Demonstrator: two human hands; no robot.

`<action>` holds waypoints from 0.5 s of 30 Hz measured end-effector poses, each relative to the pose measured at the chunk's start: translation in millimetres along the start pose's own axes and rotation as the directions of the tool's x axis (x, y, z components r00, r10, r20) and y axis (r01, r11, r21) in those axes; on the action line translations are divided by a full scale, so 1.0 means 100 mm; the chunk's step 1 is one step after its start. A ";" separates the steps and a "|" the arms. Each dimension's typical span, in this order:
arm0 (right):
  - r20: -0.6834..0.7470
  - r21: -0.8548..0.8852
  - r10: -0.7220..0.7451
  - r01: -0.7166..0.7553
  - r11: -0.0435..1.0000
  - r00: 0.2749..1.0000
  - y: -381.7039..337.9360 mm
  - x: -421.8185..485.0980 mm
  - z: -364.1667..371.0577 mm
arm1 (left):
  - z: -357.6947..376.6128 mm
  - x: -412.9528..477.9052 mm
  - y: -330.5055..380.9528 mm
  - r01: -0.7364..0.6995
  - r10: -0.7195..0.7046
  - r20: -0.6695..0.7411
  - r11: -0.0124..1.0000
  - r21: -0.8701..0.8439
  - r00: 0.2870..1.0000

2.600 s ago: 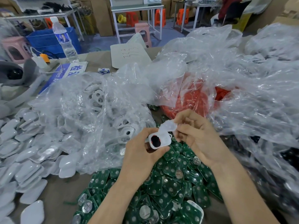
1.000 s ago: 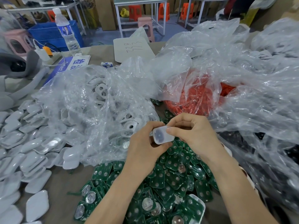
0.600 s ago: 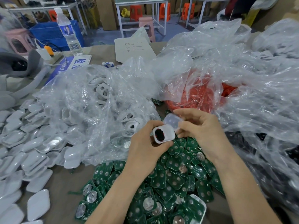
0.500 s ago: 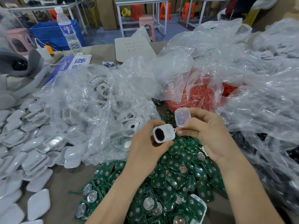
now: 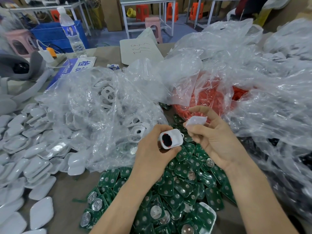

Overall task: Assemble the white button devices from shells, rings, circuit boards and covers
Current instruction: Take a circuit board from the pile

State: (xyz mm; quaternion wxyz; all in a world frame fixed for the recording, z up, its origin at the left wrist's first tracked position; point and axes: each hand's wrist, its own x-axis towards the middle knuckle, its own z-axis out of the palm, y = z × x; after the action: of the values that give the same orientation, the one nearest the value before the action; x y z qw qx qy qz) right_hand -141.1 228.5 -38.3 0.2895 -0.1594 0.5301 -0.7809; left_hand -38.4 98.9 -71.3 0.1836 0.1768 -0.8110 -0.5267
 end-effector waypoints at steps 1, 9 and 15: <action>0.003 0.013 -0.012 0.012 1.000 1.000 0.00 0.00 0.00 | 0.00 0.00 0.00 -0.001 0.001 -0.002 1.000 -0.003 1.000; 0.024 -0.423 -0.079 0.082 0.902 0.997 0.00 -0.03 -0.03 | 0.00 0.00 0.00 -0.010 0.010 0.002 1.000 -0.005 1.000; 0.054 -0.410 -0.012 0.034 0.912 0.998 -0.02 -0.03 -0.04 | 0.00 0.00 0.00 -0.007 0.007 0.005 1.000 0.008 1.000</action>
State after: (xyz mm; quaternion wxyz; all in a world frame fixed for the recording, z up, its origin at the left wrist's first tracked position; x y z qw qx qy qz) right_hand -141.9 233.8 -37.9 0.2537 -0.2425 0.6728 -0.6513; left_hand -38.8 98.7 -71.1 0.1828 0.1733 -0.8142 -0.5231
